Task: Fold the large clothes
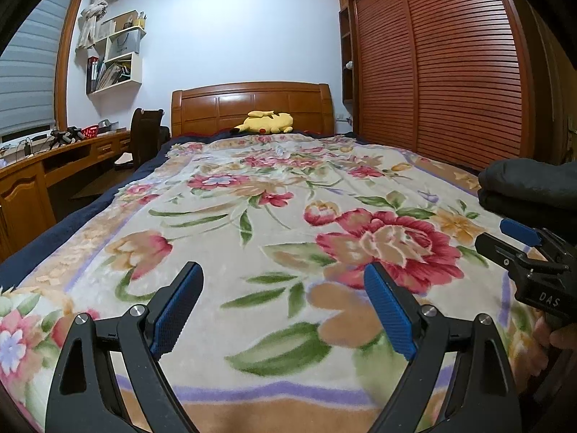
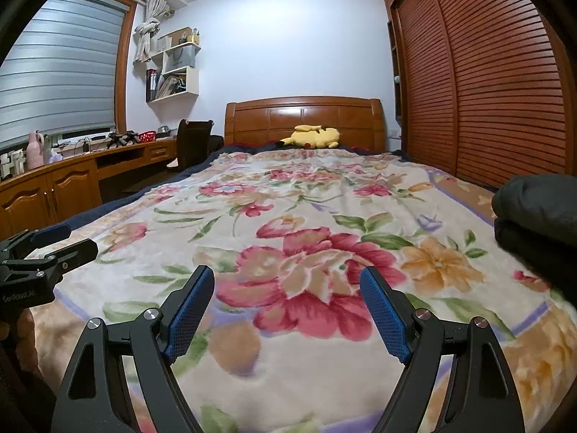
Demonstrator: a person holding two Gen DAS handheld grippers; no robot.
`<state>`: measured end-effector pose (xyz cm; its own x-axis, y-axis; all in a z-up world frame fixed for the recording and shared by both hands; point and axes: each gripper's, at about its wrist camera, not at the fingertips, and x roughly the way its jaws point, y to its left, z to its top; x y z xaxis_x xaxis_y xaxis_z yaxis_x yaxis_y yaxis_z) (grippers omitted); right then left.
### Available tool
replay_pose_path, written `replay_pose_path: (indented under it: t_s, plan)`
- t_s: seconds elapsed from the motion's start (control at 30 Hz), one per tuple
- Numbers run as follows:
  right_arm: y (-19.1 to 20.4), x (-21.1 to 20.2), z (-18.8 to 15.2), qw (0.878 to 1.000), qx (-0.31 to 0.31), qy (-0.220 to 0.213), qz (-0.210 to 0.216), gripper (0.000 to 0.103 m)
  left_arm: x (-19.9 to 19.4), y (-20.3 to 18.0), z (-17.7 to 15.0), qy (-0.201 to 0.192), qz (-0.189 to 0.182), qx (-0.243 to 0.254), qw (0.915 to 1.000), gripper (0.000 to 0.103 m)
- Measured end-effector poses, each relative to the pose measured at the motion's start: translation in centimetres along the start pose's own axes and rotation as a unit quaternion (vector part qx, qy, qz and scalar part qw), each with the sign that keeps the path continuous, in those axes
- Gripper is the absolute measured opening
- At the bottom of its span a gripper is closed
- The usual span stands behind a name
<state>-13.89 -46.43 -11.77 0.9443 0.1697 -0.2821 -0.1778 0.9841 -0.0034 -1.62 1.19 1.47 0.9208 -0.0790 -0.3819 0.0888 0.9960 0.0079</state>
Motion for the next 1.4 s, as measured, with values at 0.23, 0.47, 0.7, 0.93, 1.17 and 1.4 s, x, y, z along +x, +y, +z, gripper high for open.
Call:
replay_pose_path:
  t_s: [0.23, 0.47, 0.7, 0.93, 1.17, 1.4]
  plan:
    - [0.16, 0.4, -0.39, 1.0, 0.004, -0.002, 0.003, 0.084, -0.04, 0.07, -0.46, 0.002, 0.001, -0.002, 1.0, 0.091]
    - [0.22, 0.56, -0.47, 1.0, 0.005, -0.002, 0.005, 0.084, -0.04, 0.22, -0.64, 0.002, 0.002, -0.004, 1.0, 0.091]
    - [0.12, 0.56, -0.5, 1.0, 0.005, -0.003, 0.005, 0.084, -0.07, 0.27, -0.63, 0.001, 0.002, -0.004, 1.0, 0.091]
    - [0.22, 0.65, -0.56, 1.0, 0.007, -0.003, 0.006, 0.084, -0.09, 0.3, -0.66, 0.002, 0.002, -0.005, 1.0, 0.091]
    - [0.24, 0.69, -0.54, 1.0, 0.008, -0.002, 0.006, 0.084, -0.08, 0.33, -0.67, 0.001, 0.002, -0.005, 1.0, 0.091]
    - [0.26, 0.75, -0.55, 1.0, 0.008, -0.003, 0.006, 0.084, -0.03, 0.33, -0.72, 0.002, 0.002, -0.005, 1.0, 0.091]
